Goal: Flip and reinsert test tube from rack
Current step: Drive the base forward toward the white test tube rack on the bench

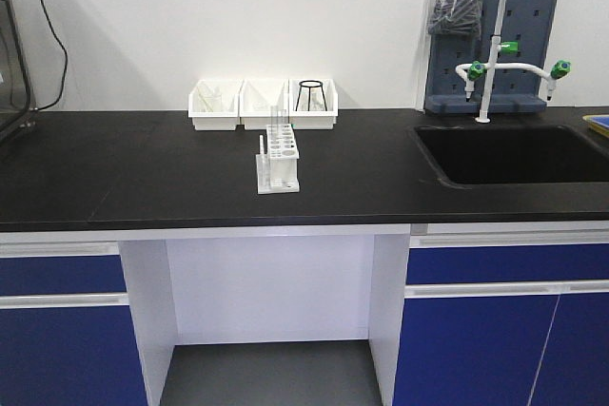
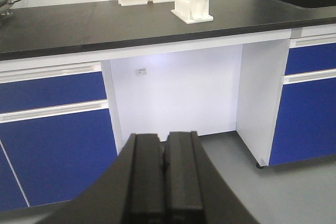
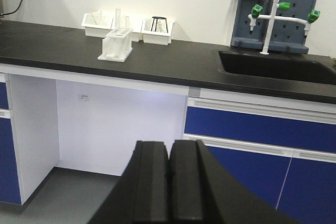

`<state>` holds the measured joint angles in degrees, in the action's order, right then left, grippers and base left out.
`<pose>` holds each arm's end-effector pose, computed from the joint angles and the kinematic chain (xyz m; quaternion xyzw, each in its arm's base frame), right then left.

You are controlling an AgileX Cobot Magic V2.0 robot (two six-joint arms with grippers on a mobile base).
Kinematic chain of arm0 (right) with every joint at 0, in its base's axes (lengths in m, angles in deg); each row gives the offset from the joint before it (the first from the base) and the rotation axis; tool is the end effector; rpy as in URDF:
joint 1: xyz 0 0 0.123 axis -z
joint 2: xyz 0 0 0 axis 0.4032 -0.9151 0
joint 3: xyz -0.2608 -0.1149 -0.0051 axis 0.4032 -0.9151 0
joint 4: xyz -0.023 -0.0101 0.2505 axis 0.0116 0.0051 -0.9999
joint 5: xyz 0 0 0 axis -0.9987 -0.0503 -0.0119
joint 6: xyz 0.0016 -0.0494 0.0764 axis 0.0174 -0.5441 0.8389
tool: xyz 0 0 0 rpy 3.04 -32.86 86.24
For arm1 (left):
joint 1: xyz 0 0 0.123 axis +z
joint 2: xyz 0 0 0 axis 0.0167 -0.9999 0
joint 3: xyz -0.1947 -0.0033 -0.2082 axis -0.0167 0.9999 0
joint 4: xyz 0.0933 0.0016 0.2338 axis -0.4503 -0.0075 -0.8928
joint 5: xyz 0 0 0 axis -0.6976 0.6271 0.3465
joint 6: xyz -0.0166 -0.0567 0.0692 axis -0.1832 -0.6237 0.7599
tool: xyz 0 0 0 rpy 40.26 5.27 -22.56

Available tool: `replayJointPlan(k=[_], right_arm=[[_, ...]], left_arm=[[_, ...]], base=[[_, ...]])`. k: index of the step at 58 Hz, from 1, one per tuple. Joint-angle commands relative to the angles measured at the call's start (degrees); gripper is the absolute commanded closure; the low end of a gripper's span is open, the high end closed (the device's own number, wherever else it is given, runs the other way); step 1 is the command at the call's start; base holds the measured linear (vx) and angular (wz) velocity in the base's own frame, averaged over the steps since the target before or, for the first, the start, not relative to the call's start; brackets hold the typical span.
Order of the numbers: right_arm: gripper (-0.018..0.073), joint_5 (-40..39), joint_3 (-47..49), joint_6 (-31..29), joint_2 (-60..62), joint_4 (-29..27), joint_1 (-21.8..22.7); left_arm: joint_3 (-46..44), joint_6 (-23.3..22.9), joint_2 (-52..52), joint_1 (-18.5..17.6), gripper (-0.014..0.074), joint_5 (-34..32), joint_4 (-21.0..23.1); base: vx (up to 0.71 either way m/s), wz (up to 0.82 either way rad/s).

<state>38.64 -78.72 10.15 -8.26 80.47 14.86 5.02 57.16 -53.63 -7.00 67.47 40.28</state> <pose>0.0566 0.0070 0.1938 -0.0933 0.7136 0.0037 0.6943 0.0550 -0.0020 0.1841 0.0332 0.7593 -0.0129 0.6498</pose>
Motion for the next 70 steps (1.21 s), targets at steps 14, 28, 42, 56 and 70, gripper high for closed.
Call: replayJointPlan(k=[14, 28, 42, 56, 70], right_arm=[[0.0570, -4.8, -0.1, -0.5, 0.1, 0.3, 0.2], [0.0570, -4.8, -0.1, -0.5, 0.1, 0.3, 0.2], [0.0570, -4.8, -0.1, -0.5, 0.1, 0.3, 0.2], [0.0570, -4.8, -0.1, -0.5, 0.1, 0.3, 0.2], [0.0570, -4.8, -0.1, -0.5, 0.1, 0.3, 0.2]], left_arm=[[-0.2, -0.5, 0.4, 0.0, 0.0602, -4.7, 0.1], [-0.2, -0.5, 0.4, 0.0, 0.0602, -4.7, 0.1], [-0.2, -0.5, 0.4, 0.0, 0.0602, -4.7, 0.1], [-0.2, -0.5, 0.4, 0.0, 0.0602, -4.7, 0.1], [-0.2, -0.5, 0.4, 0.0, 0.0602, -4.7, 0.1]], base=[[0.00, 0.00], [0.00, 0.00], [0.01, 0.01], [0.10, 0.01], [0.25, 0.02]])
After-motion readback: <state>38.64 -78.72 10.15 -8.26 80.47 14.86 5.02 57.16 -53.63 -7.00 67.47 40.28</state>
